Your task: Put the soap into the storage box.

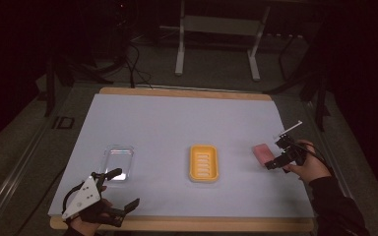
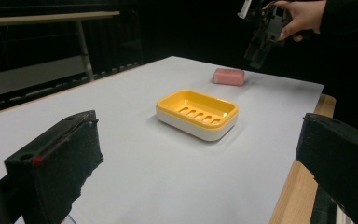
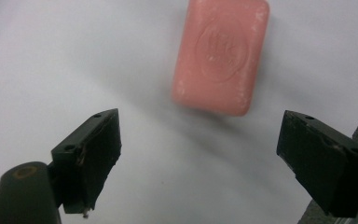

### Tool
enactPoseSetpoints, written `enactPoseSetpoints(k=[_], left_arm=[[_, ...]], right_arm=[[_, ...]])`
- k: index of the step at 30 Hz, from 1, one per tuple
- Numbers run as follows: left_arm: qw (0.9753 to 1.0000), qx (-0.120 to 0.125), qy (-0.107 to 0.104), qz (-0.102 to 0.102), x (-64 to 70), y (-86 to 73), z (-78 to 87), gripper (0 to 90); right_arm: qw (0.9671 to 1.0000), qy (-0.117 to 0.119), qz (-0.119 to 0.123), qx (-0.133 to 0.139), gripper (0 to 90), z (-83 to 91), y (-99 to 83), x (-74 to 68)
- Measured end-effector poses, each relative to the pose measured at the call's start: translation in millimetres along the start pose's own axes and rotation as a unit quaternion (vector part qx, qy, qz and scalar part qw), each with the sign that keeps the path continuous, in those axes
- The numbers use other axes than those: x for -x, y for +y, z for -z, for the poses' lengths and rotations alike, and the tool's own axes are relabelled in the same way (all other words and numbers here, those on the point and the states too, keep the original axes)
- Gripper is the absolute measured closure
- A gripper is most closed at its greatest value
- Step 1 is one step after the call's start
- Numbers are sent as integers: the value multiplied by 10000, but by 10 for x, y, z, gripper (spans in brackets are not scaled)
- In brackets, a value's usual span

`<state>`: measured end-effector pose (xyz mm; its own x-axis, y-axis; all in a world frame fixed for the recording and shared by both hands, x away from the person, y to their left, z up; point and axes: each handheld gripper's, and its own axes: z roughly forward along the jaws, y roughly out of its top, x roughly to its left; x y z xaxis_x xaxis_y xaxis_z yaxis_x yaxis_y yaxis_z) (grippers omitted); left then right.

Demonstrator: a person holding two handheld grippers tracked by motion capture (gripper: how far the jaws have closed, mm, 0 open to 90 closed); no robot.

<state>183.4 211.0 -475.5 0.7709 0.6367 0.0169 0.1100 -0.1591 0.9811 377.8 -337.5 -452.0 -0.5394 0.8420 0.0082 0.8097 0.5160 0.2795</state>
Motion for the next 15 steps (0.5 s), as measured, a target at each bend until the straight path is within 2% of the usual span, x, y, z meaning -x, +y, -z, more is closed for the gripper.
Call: enactPoseSetpoints(k=[7, 10, 15], left_arm=[[10000, -1, 0, 6, -1, -1, -1, 3], [10000, -5, -11, 13, -4, -3, -2, 3], [10000, -49, -39, -2, 0, -5, -11, 3]], right_arm=[[9999, 42, -157, -52, 136, -97, 129, 64], [10000, -31, -2, 0, 138, -140, 170, 68], [9999, -16, -67, 141, 162, -227, 227, 103]])
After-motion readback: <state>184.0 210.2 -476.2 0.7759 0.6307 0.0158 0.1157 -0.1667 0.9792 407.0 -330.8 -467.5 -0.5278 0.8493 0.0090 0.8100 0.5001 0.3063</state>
